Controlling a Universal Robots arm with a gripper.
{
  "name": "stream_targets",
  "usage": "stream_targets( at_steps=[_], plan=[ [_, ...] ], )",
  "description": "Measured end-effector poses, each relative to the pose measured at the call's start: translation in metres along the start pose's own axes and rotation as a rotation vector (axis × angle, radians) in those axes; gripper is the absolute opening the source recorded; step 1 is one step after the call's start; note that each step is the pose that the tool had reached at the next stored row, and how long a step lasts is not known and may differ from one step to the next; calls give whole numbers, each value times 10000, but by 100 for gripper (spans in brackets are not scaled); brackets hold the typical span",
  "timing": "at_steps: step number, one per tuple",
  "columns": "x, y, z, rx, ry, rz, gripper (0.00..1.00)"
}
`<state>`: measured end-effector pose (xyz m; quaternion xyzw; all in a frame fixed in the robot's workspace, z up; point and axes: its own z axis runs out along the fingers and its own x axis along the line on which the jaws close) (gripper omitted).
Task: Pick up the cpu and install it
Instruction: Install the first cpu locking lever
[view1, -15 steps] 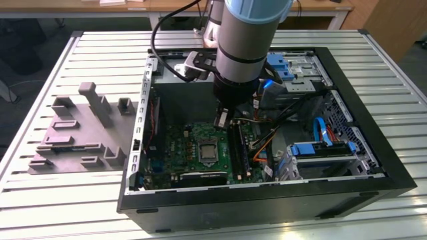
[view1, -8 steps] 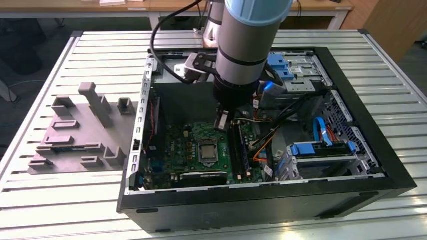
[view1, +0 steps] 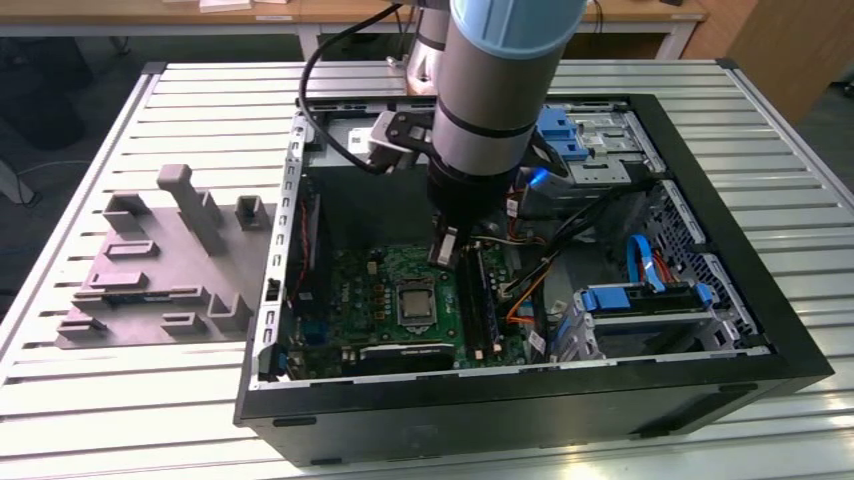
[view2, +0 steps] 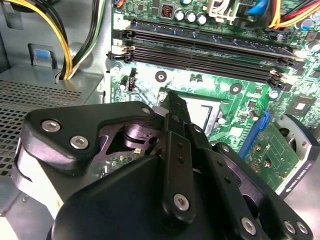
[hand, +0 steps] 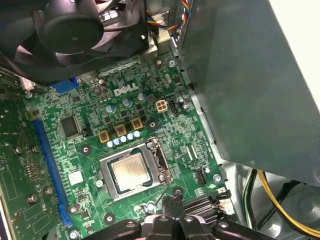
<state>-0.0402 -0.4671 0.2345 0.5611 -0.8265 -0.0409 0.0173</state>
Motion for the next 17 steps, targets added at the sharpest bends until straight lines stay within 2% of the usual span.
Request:
stream_targets(
  at_steps=[2, 6, 12, 17],
  plan=[
    [4, -2, 0, 4, 10, 1, 11],
    [13, -4, 0, 30, 76, 5, 11],
    [76, -28, -4, 34, 90, -37, 11],
    [82, -23, 11, 26, 140, -629, 11]
  ],
)
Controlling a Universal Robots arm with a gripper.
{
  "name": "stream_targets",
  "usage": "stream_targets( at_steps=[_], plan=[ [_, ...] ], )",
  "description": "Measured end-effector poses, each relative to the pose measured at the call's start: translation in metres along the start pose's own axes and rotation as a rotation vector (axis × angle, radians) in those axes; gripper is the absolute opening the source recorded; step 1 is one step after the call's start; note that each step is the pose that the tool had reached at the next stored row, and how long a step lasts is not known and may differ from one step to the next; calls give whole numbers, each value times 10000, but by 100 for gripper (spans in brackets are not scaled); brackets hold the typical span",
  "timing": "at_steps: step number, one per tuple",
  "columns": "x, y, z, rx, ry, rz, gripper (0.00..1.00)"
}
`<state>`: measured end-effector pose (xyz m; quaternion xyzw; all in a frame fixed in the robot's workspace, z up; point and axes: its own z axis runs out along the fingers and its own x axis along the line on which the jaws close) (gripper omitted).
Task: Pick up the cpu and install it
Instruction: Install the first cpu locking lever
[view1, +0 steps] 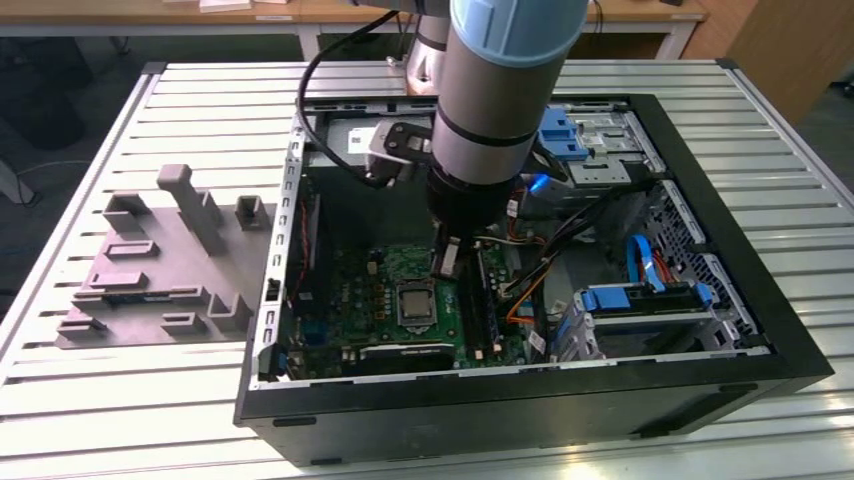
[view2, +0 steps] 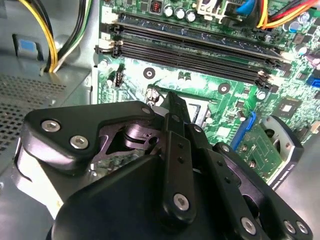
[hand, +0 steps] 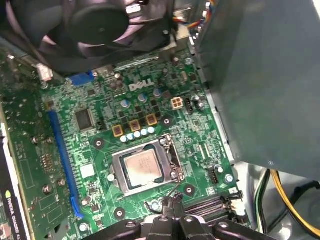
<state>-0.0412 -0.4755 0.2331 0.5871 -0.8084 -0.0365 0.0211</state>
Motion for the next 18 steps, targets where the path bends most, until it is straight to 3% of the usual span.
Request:
stream_targets(
  at_steps=[5, 11, 16, 18],
  plan=[
    [35, 5, 18, 2, 39, -284, 11],
    [49, -5, 108, 0, 91, -816, 11],
    [108, -7, 131, 0, 108, -999, 11],
    [123, -4, 131, 12, 161, -1070, 11]
  ],
)
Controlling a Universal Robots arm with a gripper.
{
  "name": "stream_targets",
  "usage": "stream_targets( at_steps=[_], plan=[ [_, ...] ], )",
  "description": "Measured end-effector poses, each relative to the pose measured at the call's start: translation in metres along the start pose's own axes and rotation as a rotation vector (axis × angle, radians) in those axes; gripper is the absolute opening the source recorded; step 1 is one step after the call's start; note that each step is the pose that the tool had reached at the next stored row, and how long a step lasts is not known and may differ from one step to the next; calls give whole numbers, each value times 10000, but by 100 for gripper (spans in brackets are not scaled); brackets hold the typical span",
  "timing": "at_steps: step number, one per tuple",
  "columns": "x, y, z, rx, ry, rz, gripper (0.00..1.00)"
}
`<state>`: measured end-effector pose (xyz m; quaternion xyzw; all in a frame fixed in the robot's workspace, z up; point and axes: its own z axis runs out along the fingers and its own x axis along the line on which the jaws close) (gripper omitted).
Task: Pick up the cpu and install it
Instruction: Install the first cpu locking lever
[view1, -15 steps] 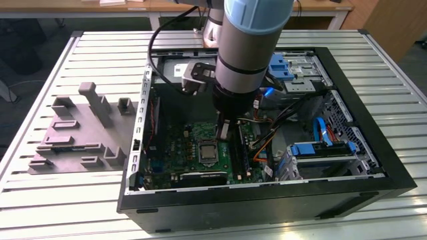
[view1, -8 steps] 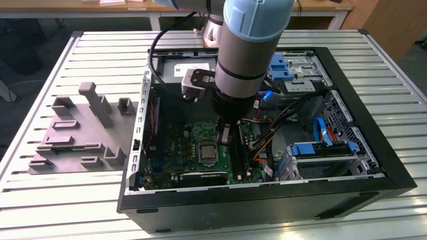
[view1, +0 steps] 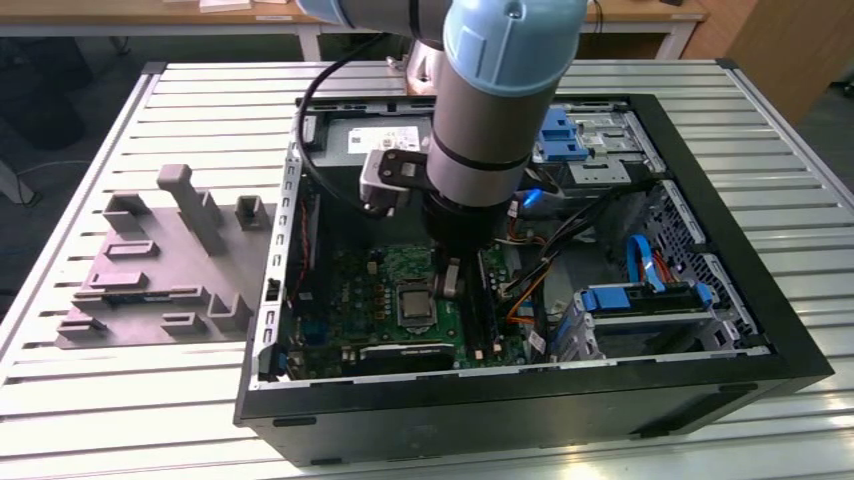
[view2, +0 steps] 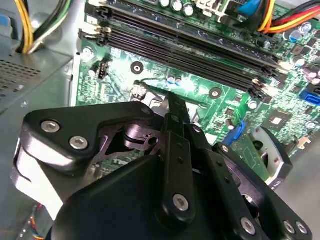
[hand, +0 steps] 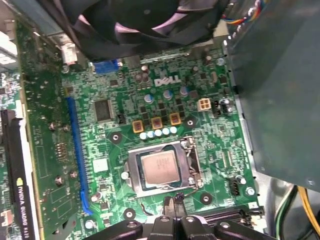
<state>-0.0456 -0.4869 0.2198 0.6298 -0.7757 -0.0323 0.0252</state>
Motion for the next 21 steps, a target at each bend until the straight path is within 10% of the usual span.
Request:
stream_targets(
  at_steps=[10, 21],
  plan=[
    [25, -3, 43, 61, 326, -508, 11],
    [89, -26, 161, 70, 376, -984, 11]
  ],
)
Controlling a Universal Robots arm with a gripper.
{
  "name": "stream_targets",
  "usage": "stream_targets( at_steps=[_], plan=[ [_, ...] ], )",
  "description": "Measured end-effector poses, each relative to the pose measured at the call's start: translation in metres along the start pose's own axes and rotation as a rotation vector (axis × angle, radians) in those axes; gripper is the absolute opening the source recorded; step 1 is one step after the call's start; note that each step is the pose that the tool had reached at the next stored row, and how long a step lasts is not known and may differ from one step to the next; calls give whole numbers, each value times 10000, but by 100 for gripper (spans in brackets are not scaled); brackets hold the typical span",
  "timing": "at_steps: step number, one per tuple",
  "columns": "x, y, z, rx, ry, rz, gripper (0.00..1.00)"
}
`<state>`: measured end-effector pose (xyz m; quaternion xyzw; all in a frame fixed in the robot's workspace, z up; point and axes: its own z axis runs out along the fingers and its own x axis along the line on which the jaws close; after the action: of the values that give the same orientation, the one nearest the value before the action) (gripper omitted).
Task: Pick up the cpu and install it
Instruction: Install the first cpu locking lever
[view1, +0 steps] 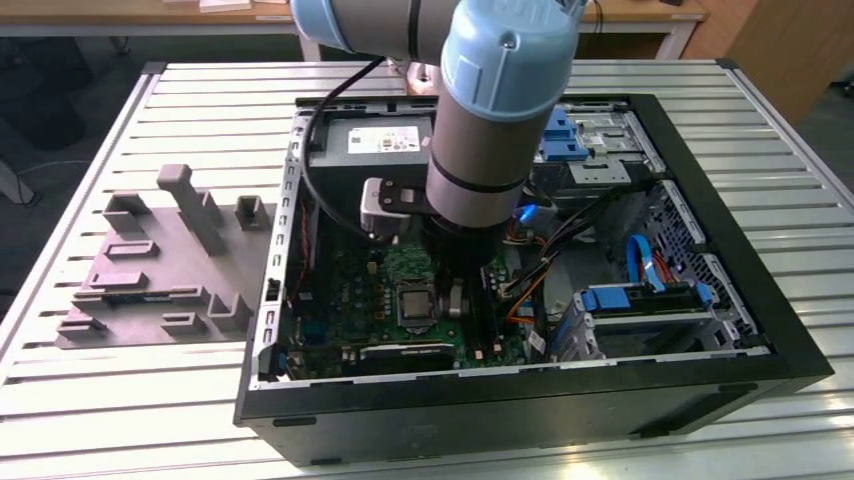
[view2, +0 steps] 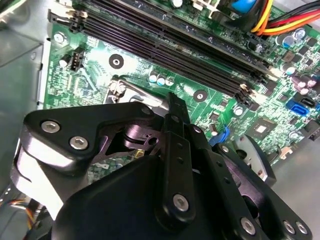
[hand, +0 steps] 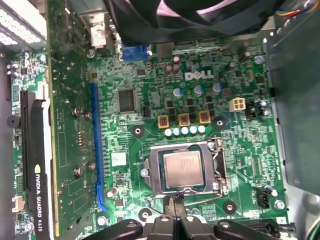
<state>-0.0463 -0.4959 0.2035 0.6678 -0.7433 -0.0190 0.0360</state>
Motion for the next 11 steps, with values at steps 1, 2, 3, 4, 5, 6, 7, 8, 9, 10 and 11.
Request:
stream_targets(
  at_steps=[1, 2, 3, 4, 5, 6, 7, 8, 9, 10, 11],
  plan=[
    [2, -1, 10, 2, 6, -61, 11],
    [3, -2, 19, 5, 11, -133, 11],
    [4, -2, 26, 10, 18, -213, 11],
    [8, -2, 30, 20, 23, -292, 11],
    [12, 0, 35, 33, 26, -356, 11],
    [16, 1, 40, 44, 29, -413, 11],
    [21, 2, 45, 53, 32, -459, 11],
    [25, 3, 52, 60, 34, -493, 11],
    [26, 2, 60, 67, 36, -525, 11],
    [26, 1, 68, 75, 37, -553, 11],
    [27, 1, 77, 85, 39, -576, 11]
  ],
)
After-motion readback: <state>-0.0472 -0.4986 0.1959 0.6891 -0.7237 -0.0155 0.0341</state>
